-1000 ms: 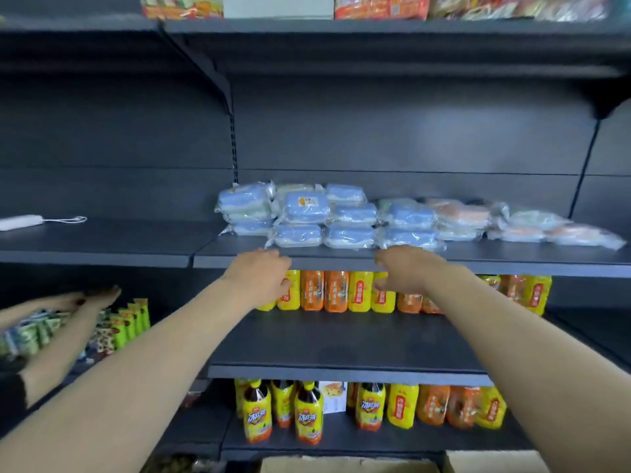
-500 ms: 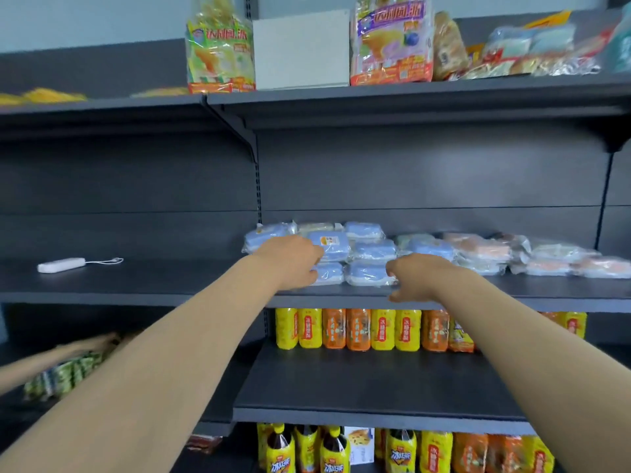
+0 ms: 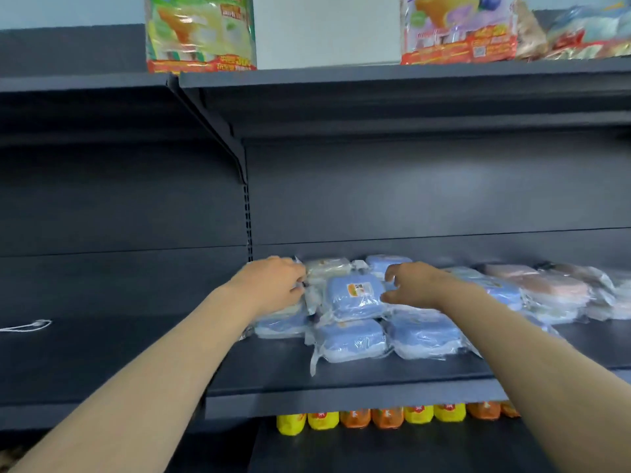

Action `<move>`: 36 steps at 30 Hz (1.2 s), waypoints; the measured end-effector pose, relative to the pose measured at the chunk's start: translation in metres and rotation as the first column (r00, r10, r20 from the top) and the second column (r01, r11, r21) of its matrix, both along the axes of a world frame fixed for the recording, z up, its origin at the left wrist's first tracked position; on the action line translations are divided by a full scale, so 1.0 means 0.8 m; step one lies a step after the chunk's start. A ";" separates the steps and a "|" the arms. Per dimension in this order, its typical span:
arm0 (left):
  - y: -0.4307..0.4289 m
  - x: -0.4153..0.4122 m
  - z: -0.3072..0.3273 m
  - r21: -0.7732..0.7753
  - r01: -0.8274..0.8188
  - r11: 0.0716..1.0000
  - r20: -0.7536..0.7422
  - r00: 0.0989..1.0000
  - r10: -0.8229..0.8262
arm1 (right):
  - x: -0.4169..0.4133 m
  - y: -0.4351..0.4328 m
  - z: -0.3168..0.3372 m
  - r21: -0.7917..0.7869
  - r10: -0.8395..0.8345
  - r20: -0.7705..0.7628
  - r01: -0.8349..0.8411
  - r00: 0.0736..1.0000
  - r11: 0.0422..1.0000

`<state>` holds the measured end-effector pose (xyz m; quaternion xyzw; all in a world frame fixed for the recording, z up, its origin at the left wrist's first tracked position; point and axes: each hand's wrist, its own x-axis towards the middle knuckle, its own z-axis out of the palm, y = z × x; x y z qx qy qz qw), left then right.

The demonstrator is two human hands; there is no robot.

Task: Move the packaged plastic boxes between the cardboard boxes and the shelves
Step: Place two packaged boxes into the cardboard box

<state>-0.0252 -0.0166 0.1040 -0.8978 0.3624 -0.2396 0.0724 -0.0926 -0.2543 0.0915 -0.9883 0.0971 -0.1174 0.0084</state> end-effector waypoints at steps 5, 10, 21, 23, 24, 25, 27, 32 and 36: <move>0.011 0.097 -0.009 -0.060 -0.036 0.998 -0.001 0.999 0.037 | 0.073 -0.012 -0.016 0.158 -0.075 0.026 0.070 0.997 0.985; 0.024 0.167 -0.018 -0.184 -0.112 0.976 -0.035 0.994 0.107 | 0.121 -0.022 -0.036 0.382 -0.125 0.039 0.101 0.991 0.919; 0.031 0.222 -0.060 -0.383 -0.336 0.861 -0.237 0.936 0.260 | 0.155 -0.041 -0.072 0.744 -0.183 0.089 0.057 0.979 0.666; 0.033 0.227 -0.065 -0.422 -0.401 0.813 -0.343 0.901 0.266 | 0.159 -0.036 -0.074 0.727 -0.214 0.135 0.050 0.967 0.685; 0.034 0.228 -0.065 -0.445 -0.436 0.782 -0.396 0.879 0.265 | 0.159 -0.035 -0.075 0.726 -0.223 0.157 0.040 0.962 0.686; 0.034 0.229 -0.065 -0.459 -0.472 0.753 -0.448 0.855 0.263 | 0.159 -0.033 -0.075 0.730 -0.228 0.173 0.031 0.958 0.682; 0.036 0.229 -0.064 -0.455 -0.537 0.710 -0.576 0.786 0.226 | 0.157 -0.026 -0.074 0.744 -0.232 0.189 0.015 0.954 0.668; 0.035 0.220 -0.067 -0.558 -0.686 0.467 -0.821 0.537 -0.192 | 0.147 -0.015 -0.076 0.742 -0.285 0.271 -0.011 0.920 0.670; 0.029 0.224 -0.068 -0.633 -0.703 0.324 -0.773 0.552 -0.314 | 0.140 -0.011 -0.079 0.802 -0.349 0.294 -0.031 0.890 0.597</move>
